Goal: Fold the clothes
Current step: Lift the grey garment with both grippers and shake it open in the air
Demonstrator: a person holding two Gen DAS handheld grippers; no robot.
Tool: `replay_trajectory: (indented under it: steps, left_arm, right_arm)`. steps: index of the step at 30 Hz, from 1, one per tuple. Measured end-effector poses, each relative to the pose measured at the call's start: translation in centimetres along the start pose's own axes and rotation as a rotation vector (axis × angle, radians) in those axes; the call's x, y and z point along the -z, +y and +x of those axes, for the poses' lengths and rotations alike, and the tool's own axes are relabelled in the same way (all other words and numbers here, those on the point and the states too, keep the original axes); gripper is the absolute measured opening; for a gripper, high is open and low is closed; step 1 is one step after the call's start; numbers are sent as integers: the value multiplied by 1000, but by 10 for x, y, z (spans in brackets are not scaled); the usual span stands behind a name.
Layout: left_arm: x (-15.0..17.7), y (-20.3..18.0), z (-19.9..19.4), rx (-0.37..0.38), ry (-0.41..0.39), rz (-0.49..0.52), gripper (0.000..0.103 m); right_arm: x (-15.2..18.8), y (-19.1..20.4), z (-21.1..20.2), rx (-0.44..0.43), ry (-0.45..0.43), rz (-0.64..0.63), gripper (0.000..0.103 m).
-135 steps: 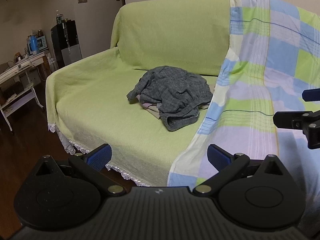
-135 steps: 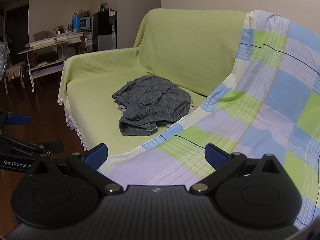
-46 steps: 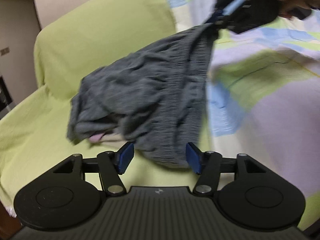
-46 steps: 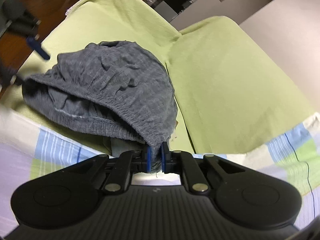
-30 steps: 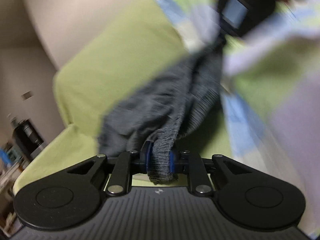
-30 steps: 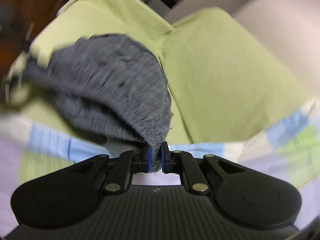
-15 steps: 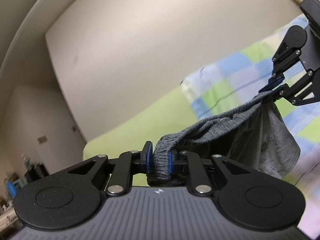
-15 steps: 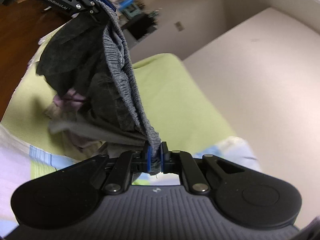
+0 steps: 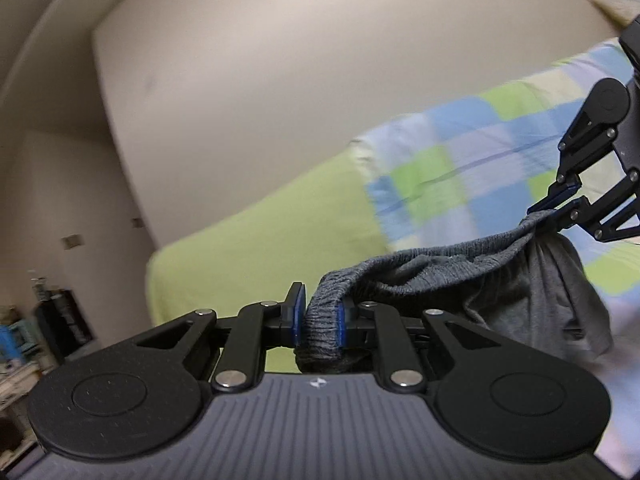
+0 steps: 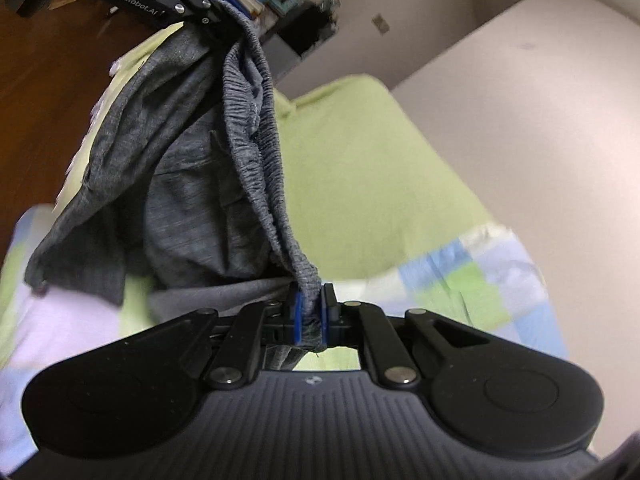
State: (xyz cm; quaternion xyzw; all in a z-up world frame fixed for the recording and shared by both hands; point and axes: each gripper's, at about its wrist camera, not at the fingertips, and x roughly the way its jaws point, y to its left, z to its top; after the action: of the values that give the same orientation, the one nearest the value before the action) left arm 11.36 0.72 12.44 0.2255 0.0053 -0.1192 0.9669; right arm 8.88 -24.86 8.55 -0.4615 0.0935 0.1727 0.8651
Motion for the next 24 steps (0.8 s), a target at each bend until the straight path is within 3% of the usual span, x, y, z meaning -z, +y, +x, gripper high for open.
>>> replay_trajectory:
  steps: [4, 6, 9, 11, 13, 14, 17, 21, 24]
  left_arm:
    - [-10, 46, 9, -121, -31, 22, 19]
    - [-5, 58, 17, -147, -24, 28, 19]
    - [14, 60, 36, -139, 30, 38, 19]
    - [40, 47, 49, -102, 91, 42, 19]
    - [68, 33, 62, -64, 151, 44, 19]
    - [86, 26, 68, -40, 189, 34, 19]
    - [116, 11, 76, -8, 246, 10, 19]
    - [126, 4, 79, 2, 256, -7, 19]
    - [126, 10, 74, 1, 242, -2, 19]
  right_arm:
    - [-48, -10, 48, 57, -163, 54, 6]
    - [-66, -9, 63, 71, -225, 69, 6]
    - [-80, 4, 91, 30, -242, 129, 9]
    - [-72, 25, 120, -36, -193, 168, 15]
    - [-52, 56, 150, -120, -115, 194, 34]
    - [-34, 81, 162, -193, -50, 192, 36]
    - [-14, 119, 166, -294, -11, 140, 36]
    - [-1, 157, 158, -356, -27, 70, 47]
    - [-9, 184, 165, -386, -66, 52, 44]
